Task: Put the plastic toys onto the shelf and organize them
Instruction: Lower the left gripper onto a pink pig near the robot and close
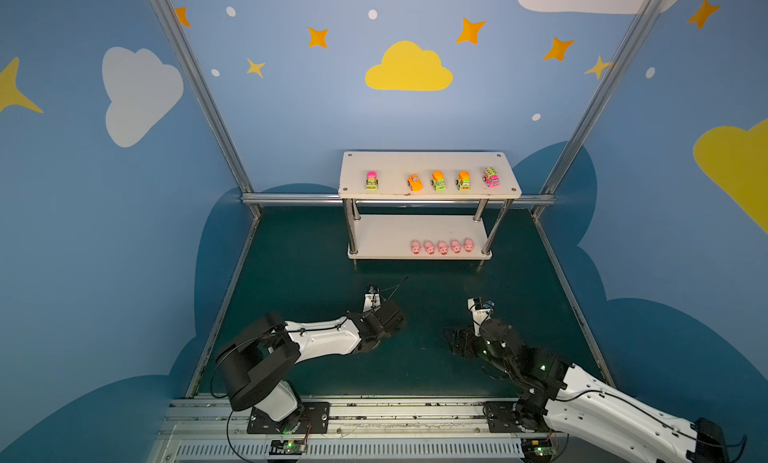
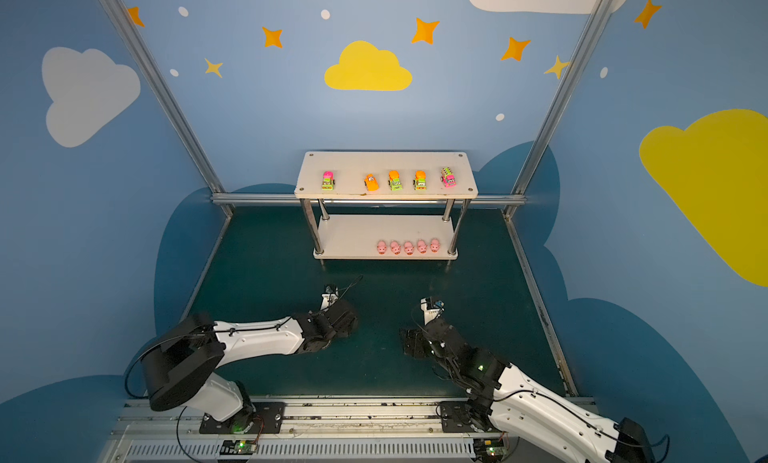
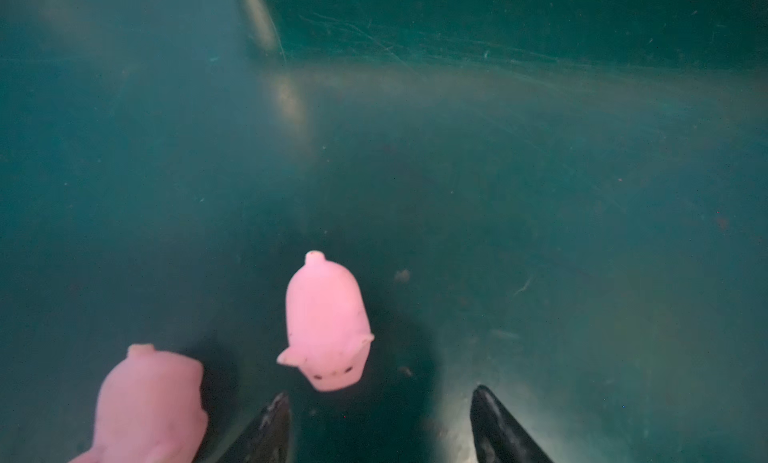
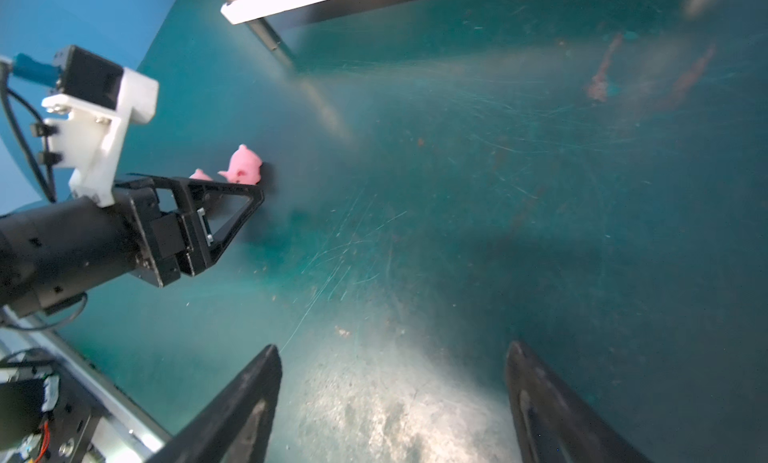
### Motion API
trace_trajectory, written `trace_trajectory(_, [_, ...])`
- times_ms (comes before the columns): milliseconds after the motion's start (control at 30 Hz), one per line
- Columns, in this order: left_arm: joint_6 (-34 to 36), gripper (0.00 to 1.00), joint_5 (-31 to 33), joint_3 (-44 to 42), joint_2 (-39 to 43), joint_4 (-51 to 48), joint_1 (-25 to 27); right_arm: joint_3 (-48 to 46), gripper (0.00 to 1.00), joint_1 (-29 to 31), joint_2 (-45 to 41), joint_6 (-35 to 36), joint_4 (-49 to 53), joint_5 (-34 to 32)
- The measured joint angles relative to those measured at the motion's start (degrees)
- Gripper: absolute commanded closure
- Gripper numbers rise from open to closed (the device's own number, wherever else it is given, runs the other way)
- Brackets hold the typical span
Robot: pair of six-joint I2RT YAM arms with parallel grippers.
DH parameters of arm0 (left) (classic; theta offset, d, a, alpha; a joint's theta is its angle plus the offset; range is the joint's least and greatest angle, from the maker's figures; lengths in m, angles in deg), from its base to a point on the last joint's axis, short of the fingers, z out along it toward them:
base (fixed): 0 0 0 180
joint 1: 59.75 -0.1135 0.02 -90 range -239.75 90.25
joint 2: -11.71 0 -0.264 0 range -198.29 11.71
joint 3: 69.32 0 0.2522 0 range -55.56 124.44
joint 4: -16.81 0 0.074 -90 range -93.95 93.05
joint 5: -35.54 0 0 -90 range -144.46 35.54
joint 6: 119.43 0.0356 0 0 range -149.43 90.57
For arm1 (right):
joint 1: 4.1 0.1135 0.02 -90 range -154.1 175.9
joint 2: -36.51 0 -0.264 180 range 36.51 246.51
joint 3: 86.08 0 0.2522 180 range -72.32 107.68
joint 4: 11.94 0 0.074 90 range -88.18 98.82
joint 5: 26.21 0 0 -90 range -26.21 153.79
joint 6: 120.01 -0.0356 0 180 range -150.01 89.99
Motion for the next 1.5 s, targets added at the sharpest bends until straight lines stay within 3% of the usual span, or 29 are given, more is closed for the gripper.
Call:
trace_trajectory(567, [1.6,0.41,0.3,0.1,-3.8,5.9,-2.6,0.0,0.17,-2.8,7.9,0.0,-2.0,5.1])
trace_trajectory(800, [1.8,0.30,-0.5,-0.5,-2.9,6.2,-2.8,0.1,0.17,-2.8,9.9,0.0,-2.7,5.7])
trace_trajectory(1100, [2.9,0.25,-0.9,-3.2,-0.2,7.4,-4.0,0.7,0.17,-2.8,12.2,-0.1,-3.7,7.1])
trace_trajectory(1500, [7.5,0.37,-4.2,-5.0,-1.3,15.5,-7.1,2.4,0.17,-2.8,11.1,-1.4,-3.5,7.7])
